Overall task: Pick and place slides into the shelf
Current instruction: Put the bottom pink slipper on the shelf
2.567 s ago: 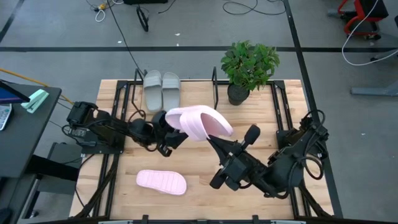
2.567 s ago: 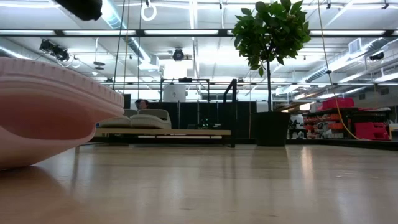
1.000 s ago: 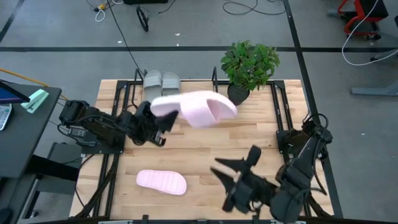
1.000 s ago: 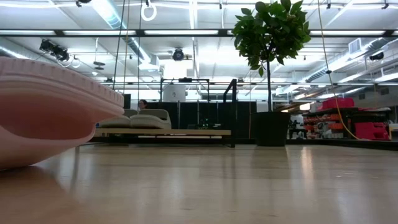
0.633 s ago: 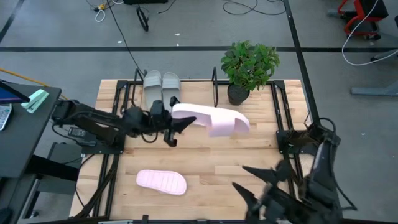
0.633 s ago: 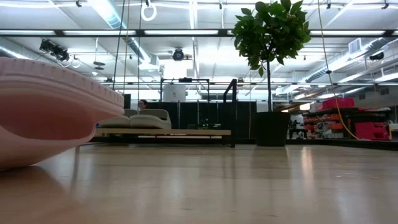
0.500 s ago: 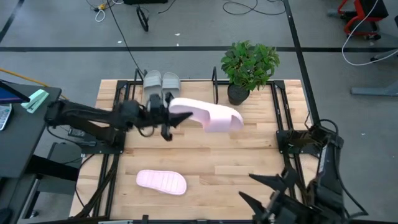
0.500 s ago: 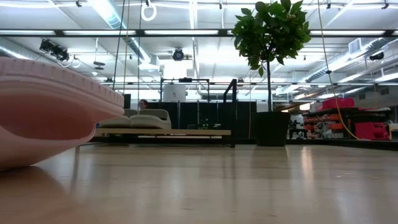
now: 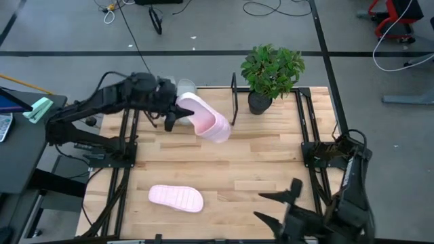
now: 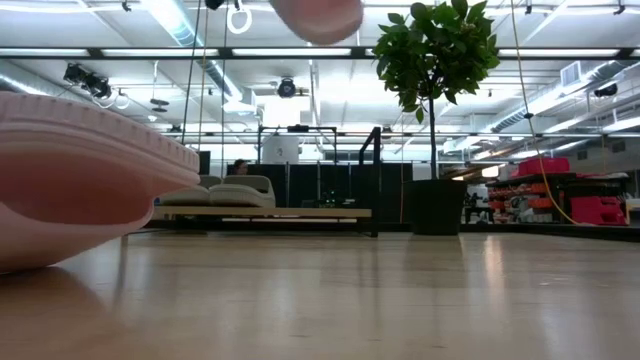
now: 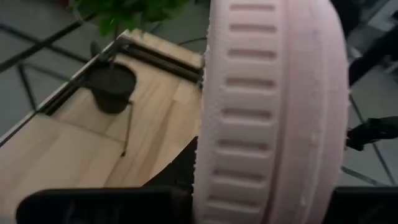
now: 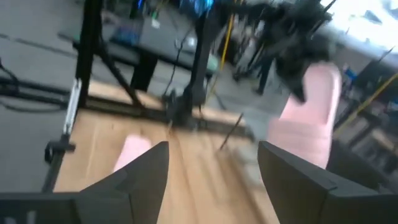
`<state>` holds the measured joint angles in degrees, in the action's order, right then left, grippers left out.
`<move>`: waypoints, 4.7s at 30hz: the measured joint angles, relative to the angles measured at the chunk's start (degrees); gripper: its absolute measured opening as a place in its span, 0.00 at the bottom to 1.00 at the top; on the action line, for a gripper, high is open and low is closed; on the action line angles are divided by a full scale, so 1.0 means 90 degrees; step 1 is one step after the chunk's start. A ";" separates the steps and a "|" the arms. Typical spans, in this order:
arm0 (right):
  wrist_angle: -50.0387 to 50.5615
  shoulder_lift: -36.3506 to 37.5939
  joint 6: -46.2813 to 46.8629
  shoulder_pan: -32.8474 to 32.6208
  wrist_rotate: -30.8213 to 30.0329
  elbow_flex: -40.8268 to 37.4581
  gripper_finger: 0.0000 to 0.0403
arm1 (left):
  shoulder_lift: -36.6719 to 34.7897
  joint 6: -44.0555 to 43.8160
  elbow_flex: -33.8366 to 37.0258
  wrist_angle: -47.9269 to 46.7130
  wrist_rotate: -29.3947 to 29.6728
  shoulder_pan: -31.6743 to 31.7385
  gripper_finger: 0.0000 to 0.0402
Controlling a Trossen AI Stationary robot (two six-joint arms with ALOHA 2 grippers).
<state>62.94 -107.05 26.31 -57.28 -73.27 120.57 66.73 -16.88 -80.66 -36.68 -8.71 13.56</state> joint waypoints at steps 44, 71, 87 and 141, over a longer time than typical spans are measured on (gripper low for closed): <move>-0.0113 -0.0371 0.0249 0.1674 -0.0013 -0.3551 0.47 | 0.3423 0.1286 -0.0599 -0.0491 -0.4483 0.3075 0.22; -0.1674 -0.0371 -0.5878 0.3646 0.1149 -0.3548 0.43 | 0.3595 0.1104 -0.0960 -0.1296 -0.5605 0.2618 0.21; -0.2197 -0.0373 -0.5918 0.4040 0.1445 -0.3548 0.15 | 0.3570 0.1187 -0.0960 -0.1251 -0.5868 0.2322 0.32; -0.3079 -0.0344 -0.6349 0.6157 0.3738 -0.3546 0.07 | 0.1561 0.2848 -0.4535 -0.3587 -0.4299 0.2713 0.43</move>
<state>35.23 -110.15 -30.83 -1.86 -39.63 88.66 80.79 8.75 -121.47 -68.97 -47.40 37.98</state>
